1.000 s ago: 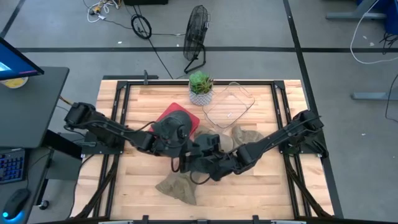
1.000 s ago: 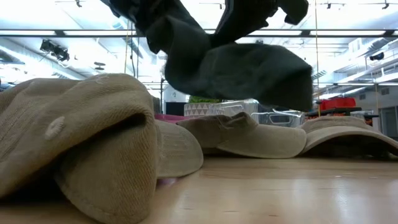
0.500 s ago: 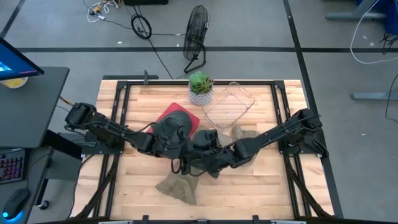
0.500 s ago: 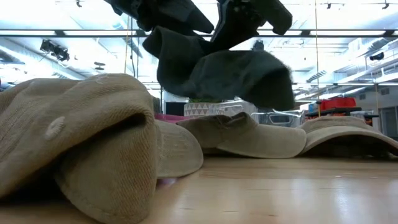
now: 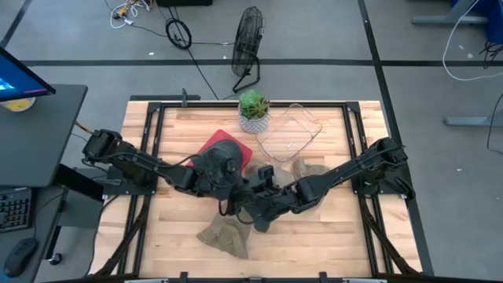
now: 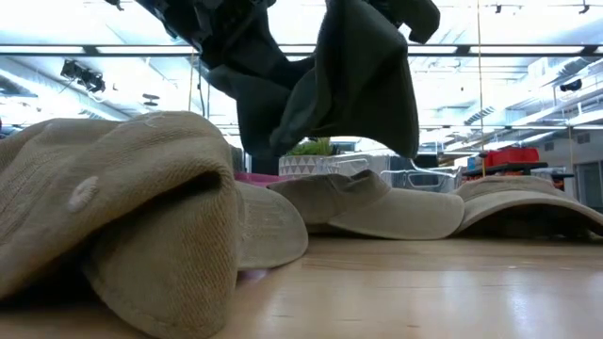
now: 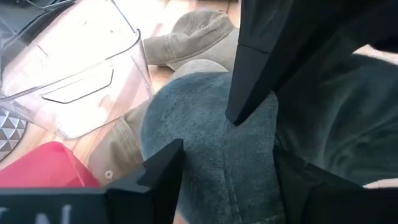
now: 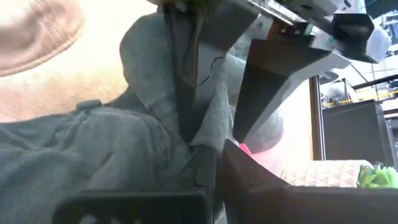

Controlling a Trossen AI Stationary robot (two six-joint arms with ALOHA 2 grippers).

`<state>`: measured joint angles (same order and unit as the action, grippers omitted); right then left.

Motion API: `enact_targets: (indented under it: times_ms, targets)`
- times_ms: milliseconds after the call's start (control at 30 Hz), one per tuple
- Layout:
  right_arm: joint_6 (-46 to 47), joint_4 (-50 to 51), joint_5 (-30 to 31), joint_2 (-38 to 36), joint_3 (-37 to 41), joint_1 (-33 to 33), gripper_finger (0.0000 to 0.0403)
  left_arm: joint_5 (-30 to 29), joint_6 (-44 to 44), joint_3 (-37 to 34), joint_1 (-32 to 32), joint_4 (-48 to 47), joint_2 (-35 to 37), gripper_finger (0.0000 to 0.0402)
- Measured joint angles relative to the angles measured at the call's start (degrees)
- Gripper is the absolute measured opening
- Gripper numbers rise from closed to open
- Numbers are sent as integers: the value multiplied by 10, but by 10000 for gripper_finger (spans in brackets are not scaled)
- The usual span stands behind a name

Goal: Pick & Place hat
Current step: Put the blue cap into the red bin

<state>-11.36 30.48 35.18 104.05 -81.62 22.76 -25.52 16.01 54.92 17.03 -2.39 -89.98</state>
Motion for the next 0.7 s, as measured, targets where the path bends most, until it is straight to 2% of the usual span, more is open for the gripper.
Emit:
enact_targets:
  times_ms: [133,433,533,700]
  targets:
    - [-16,-24,-1,0,0,0,15,9,1,0,0,-6,1,148]
    - [-16,-46,8,-1,-3,0,70,17,2,-3,4,-27,-2,18]
    - [-15,-47,22,-2,-3,4,88,15,21,-3,5,-46,-1,18]
    - [-15,-45,82,-2,-3,28,116,6,70,-3,11,-117,20,24]
